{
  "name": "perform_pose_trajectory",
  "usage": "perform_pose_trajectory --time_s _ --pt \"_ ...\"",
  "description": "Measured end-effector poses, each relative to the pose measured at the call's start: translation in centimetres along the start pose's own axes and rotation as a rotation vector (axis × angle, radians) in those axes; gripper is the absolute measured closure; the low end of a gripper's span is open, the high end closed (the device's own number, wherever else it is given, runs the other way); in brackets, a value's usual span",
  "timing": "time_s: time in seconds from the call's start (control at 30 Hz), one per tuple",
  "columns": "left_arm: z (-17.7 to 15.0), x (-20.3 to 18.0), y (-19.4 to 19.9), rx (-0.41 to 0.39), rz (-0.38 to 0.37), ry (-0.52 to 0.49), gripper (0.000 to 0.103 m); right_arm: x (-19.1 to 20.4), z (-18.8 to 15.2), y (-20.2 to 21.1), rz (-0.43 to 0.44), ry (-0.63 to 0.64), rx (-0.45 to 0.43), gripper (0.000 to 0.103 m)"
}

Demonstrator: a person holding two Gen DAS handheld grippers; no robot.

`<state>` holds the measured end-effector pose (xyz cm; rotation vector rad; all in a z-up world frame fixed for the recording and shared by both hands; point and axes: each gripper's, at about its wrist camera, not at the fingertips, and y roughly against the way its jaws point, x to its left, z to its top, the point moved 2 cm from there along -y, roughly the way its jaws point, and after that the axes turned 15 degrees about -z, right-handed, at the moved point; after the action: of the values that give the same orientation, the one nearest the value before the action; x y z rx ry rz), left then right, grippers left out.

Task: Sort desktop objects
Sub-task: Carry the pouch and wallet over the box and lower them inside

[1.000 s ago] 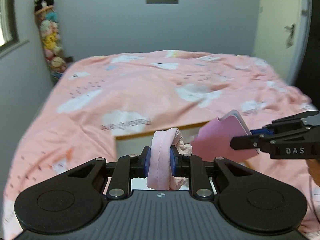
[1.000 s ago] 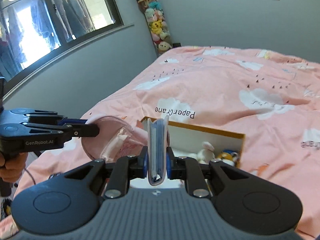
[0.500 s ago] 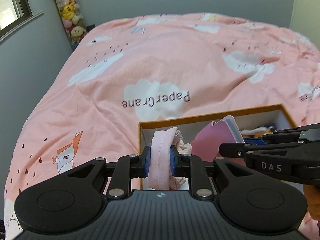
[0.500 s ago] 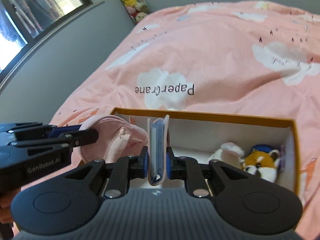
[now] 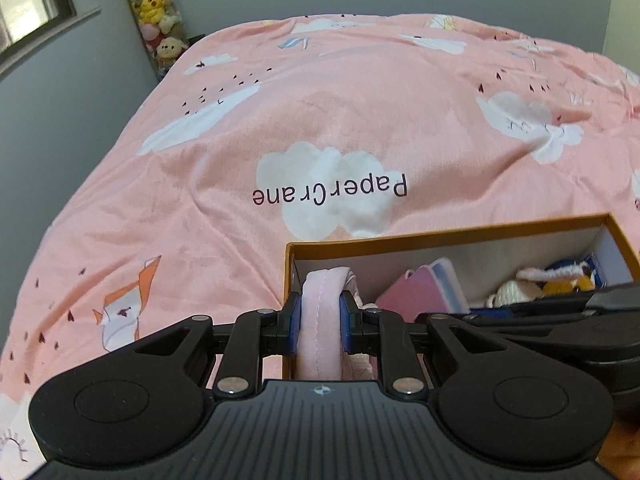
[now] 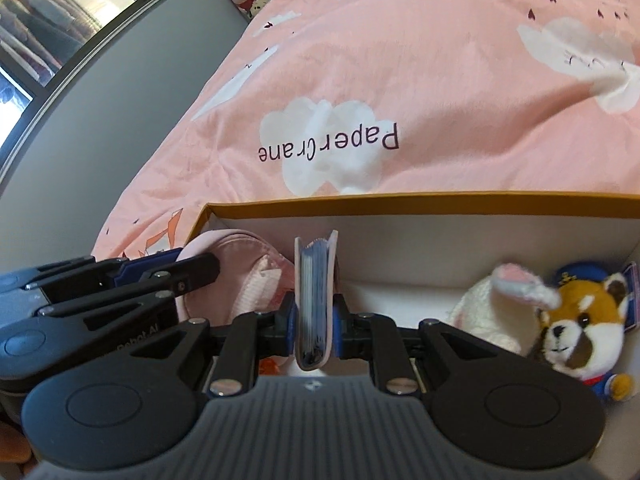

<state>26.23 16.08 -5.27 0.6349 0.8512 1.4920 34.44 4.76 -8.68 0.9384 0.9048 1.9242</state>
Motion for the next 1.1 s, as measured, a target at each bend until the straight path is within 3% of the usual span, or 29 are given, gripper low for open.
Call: perform_pose_trajectory --time_s 0.33,0.5,0.6,0.8,0.9,0.97,1.1 --pt "0.1 1.0 2.5 -0.045 -0.102 0.01 0.076 0.9 0.6 -0.8 0.067 -0.028 0.043 0.072" --pt "-0.5 1.9 5.0 -0.089 -0.112 0.014 0.07 1.4 0.9 -0.6 0.112 -0.036 0.046 0.069" --pt "-1.4 2.6 5.6 -0.077 -0.121 0.024 0.069 1.7 0.8 -0.2 0.121 0.002 0.039 0.066" --pt "-3.2 3.6 5.5 -0.046 -0.136 0.052 0.069 3.2 0.2 0.9 0.122 0.233 -0.011 0.058" --pt "-3.9 4.1 5.5 -0.028 -0.168 0.085 0.069 4.2 -0.6 1.1 0.122 0.384 -0.032 0.048" --pt "-4.2 4.3 5.3 -0.009 -0.179 0.095 0.069 5.1 -1.3 0.8 0.103 0.495 -0.033 0.034" --pt "-4.9 4.1 4.6 0.019 -0.192 0.086 0.074 6.2 -2.3 -0.6 0.025 0.633 -0.047 0.033"
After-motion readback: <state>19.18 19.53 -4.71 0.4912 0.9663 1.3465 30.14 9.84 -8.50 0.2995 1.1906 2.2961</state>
